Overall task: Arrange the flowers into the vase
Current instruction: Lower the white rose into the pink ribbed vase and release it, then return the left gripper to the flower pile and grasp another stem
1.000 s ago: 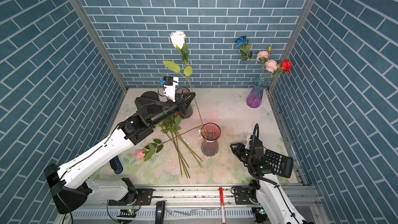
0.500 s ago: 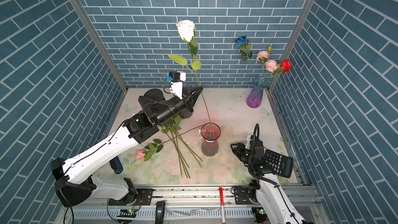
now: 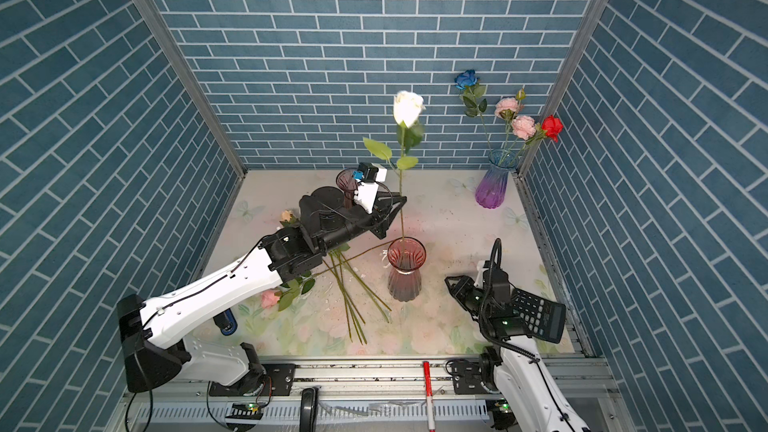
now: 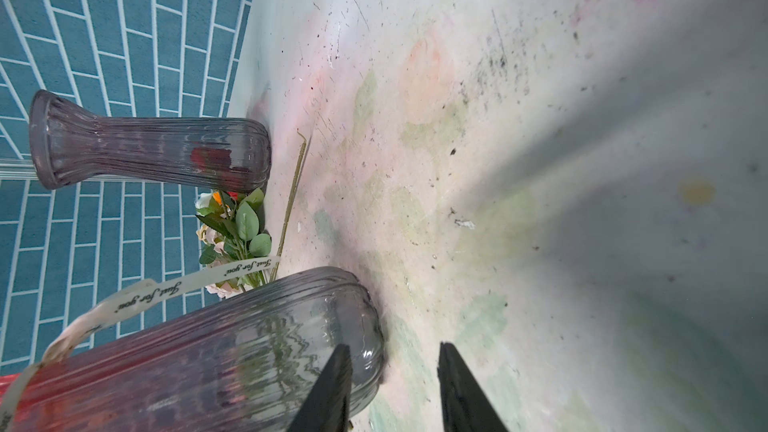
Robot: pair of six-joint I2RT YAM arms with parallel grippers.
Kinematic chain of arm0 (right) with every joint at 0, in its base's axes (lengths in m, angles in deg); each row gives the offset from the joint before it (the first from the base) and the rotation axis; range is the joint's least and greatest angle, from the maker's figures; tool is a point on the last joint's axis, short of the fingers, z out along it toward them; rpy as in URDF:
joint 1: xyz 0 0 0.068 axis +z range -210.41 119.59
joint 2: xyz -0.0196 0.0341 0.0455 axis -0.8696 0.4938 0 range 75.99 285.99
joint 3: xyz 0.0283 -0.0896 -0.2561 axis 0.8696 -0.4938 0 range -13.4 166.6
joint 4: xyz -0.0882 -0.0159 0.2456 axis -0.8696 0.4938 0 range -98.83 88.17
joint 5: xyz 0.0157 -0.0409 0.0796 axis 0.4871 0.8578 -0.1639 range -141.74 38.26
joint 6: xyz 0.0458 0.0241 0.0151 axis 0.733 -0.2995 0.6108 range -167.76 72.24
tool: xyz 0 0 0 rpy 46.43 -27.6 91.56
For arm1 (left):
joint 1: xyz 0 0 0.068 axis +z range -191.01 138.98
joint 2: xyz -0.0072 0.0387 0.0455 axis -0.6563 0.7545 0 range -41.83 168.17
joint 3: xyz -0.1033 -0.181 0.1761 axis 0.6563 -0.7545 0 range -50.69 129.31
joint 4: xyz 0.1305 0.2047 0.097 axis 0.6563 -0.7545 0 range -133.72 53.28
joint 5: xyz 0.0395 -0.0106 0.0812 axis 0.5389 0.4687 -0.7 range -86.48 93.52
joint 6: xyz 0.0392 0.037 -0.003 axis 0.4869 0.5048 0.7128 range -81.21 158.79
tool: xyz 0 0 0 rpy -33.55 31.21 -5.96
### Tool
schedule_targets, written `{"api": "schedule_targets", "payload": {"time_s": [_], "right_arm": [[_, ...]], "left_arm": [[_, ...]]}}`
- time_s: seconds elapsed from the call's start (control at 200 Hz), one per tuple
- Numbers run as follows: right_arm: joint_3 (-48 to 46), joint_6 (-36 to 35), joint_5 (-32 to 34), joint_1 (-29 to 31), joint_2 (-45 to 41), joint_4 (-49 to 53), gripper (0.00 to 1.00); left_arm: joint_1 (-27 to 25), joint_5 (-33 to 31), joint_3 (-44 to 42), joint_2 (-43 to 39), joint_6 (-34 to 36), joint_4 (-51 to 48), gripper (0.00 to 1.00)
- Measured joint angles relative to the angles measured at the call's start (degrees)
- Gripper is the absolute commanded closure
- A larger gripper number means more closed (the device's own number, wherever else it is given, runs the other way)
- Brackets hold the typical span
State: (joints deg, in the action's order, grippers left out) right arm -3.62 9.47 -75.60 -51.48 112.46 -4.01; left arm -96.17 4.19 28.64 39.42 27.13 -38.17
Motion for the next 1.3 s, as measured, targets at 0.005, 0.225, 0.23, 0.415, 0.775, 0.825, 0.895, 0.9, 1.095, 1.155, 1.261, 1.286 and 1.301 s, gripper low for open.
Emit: {"api": "schedule_targets", "payload": {"time_s": [0.005,0.225,0.23,0.415,0.775,0.825,0.895,0.9,1.095,1.155,1.261,1.286,1.301], "right_arm": [[0.0,0.0,0.0,0.0,0.0,0.0,0.63],[0.0,0.0,0.0,0.0,0.1,0.3,0.63],[0.0,0.0,0.0,0.0,0.1,0.3,0.63],[0.0,0.0,0.1,0.0,1.6,0.3,0.63],[-0.5,2.0,0.0,0.0,5.6,-1.2,0.63],[-0.5,2.0,0.0,0.0,5.5,-1.2,0.63],[-0.5,1.9,0.0,0.0,5.4,-0.7,0.63],[-0.5,1.9,0.0,0.0,5.4,-0.7,0.63],[-0.5,1.9,0.0,0.0,4.6,0.7,0.63],[-0.5,1.9,0.0,-0.1,4.5,0.7,0.63],[-0.5,1.9,0.0,-0.1,4.8,0.5,0.63],[-0.5,1.9,0.0,-0.1,5.0,0.4,0.63],[-0.5,1.9,0.0,-0.1,5.2,0.3,0.63]], "left_arm": [[-0.1,-0.1,0.3,0.2,0.2,-0.5,0.44],[-1.1,-4.3,-1.7,-2.7,1.8,-10.7,0.34],[-1.1,-4.4,-2.0,-2.9,1.7,-10.8,0.33],[0.5,-8.7,-15.7,-18.1,-1.3,-14.4,0.33],[12.1,-6.4,-35.5,-29.9,-16.0,-20.6,0.0],[13.2,-5.9,-37.5,-30.6,-17.5,-20.8,0.01],[15.0,-4.5,-39.9,-31.2,-19.8,-20.1,0.04],[15.2,-4.3,-40.1,-31.2,-19.8,-19.9,0.04],[23.0,2.3,-42.6,-23.9,-25.4,-15.3,0.0],[24.4,3.8,-42.6,-20.5,-26.4,-13.5,0.01],[25.3,5.5,-41.9,-15.1,-27.6,-11.6,0.22],[25.4,5.9,-41.5,-13.9,-28.0,-11.3,0.27],[25.5,6.3,-41.2,-13.2,-27.5,-11.3,0.3]]}}
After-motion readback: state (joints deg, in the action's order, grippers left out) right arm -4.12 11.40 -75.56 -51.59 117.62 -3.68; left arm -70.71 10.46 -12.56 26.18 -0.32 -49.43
